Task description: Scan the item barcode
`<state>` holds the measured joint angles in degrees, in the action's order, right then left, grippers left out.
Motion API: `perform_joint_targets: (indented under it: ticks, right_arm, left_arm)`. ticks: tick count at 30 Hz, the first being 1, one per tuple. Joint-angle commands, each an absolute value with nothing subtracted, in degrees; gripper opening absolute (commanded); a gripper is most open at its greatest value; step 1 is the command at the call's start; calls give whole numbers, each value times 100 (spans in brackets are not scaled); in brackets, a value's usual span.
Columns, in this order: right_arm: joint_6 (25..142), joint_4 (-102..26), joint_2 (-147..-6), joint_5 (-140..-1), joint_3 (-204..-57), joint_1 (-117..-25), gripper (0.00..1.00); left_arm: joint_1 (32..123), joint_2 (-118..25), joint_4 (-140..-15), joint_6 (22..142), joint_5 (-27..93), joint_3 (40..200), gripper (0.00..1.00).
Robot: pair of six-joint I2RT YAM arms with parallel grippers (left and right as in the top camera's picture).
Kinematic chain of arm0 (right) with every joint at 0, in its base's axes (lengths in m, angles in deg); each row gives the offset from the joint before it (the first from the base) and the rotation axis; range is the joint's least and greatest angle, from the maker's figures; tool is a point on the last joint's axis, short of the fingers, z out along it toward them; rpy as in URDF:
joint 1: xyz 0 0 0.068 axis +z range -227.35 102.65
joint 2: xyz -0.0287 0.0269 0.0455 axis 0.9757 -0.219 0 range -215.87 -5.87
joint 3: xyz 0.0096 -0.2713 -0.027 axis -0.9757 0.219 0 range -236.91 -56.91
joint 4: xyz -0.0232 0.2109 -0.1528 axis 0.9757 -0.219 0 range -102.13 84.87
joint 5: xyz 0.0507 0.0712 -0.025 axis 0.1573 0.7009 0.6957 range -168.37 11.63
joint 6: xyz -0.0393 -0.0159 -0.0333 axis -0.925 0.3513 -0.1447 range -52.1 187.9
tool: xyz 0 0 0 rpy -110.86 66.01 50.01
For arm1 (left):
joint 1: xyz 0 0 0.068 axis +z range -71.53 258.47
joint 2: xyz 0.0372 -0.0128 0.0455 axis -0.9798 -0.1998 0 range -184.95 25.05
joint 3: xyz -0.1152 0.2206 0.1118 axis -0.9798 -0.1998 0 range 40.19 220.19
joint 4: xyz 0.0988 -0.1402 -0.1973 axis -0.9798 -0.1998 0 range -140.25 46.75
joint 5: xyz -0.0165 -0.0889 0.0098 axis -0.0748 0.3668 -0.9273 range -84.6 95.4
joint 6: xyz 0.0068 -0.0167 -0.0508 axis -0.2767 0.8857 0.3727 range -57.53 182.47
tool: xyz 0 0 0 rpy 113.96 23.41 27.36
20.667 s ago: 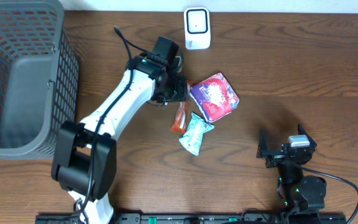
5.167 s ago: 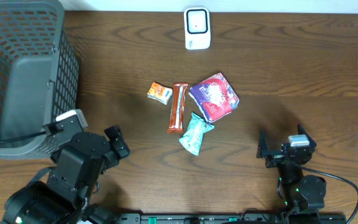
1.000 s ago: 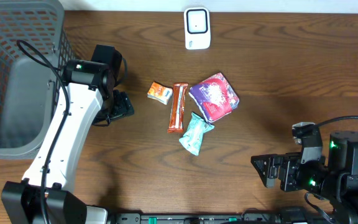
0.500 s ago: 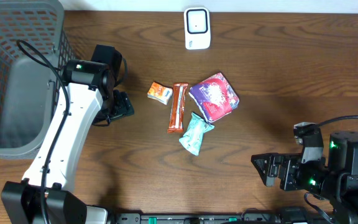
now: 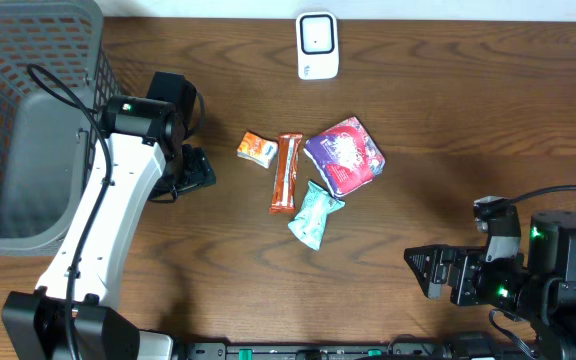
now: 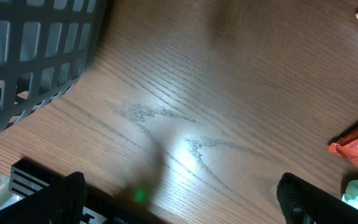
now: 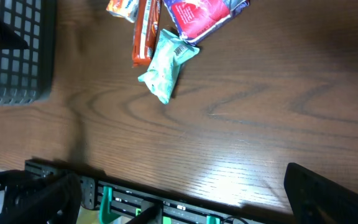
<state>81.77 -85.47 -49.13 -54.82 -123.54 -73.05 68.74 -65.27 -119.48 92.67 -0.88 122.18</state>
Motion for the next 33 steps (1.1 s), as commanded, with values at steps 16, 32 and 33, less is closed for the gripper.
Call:
perform_joint_targets:
  ticks: [16, 32, 33]
  right_arm:
    - [8247, -8359, -4911, -5537, -12435, -7314, 99]
    - [8247, -8359, -4911, -5539, -12435, -7314, 99]
    - [8247, -8359, -4911, -5537, -12435, -7314, 99]
  left_arm:
    - [6904, -6507, -11970, 9334, -104, 12194, 98]
    - [6904, -6507, -11970, 9334, -104, 12194, 98]
    - [6904, -6507, -11972, 9334, -104, 12194, 98]
